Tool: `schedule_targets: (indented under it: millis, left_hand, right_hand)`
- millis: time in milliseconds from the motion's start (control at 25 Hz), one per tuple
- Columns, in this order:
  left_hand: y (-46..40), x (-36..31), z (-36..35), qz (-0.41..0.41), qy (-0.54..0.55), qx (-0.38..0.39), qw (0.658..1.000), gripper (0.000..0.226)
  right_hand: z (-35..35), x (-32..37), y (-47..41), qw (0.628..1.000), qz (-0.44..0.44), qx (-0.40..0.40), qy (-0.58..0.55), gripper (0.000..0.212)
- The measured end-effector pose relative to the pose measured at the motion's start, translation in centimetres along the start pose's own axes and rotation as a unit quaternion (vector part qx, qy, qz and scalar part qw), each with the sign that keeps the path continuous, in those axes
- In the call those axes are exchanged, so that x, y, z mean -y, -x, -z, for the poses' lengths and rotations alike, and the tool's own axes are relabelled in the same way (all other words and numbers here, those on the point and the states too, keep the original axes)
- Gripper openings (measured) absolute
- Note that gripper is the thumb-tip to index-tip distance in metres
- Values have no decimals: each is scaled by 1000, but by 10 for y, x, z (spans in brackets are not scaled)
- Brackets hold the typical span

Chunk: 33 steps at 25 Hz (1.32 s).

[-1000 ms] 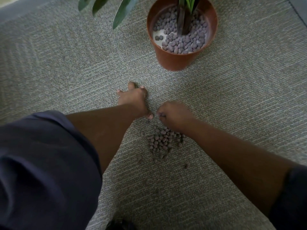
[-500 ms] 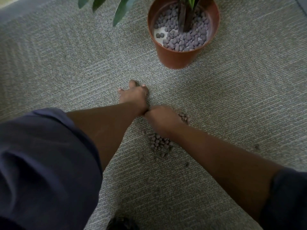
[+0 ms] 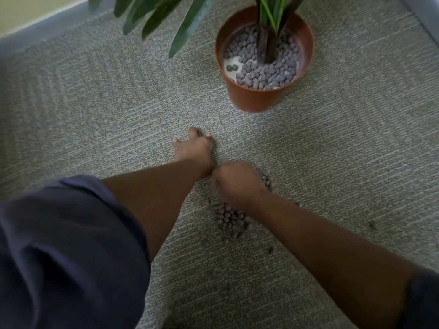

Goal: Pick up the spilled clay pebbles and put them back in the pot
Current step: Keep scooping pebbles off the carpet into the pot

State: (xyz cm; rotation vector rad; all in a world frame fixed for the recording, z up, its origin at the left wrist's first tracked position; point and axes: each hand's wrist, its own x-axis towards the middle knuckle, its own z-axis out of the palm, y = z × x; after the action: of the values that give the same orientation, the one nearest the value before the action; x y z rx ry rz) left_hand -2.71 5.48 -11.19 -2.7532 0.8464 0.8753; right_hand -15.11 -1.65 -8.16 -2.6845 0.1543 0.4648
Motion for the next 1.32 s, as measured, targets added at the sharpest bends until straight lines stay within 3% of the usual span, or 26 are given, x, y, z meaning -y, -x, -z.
schedule_targets:
  millis: [40,120,200,280,480,640,760,840,920,1000,1080,1120,1320]
  left_hand:
    - [-1,1,-1,-4,6,-5,1000,57]
    - [0,4,-1,-16,22,5,1000,74]
    - [2,5,0,-21,21,17,999,91]
    - [2,5,2,-18,18,22,999,93]
    - [0,5,1,-17,24,19,999,95]
    - [-1,5,-1,-18,15,15,1000,100]
    - [-1,5,0,-14,10,15,1000,100]
    - [-1,5,0,-18,6,15,1000,98]
    - [-1,5,-1,-21,-3,12,1000,97]
    - [-1,5,-2,-22,-19,7,1000,99]
    - [-2,7,-5,-27,-37,8,999,106]
    - [-3,7,-6,-31,-47,12,998,112]
    - [-3,12,-3,-46,-78,32,995,129]
  right_hand:
    - [17,-3,-1,1000,8,-19,3,22]
    - [57,-12,-4,996,9,-83,3,24]
    - [99,-30,-14,982,-5,-187,-11,26]
    - [133,-51,-29,957,-33,-286,-45,26]
    - [130,-84,-54,956,-64,-275,-82,37]
    - [116,-92,-58,939,-67,-315,-123,54]
    - [107,-82,-49,915,-23,-387,-112,45]
    - [79,-67,-33,894,41,-446,-28,33]
    - [40,-61,-13,921,73,-383,14,26]
    - [5,-63,4,978,34,-203,-30,27]
    - [-19,-65,12,997,-23,-32,-66,39]
    - [-26,-65,12,997,-36,5,-68,44]
    - [-20,-61,2,985,-70,7,-157,44]
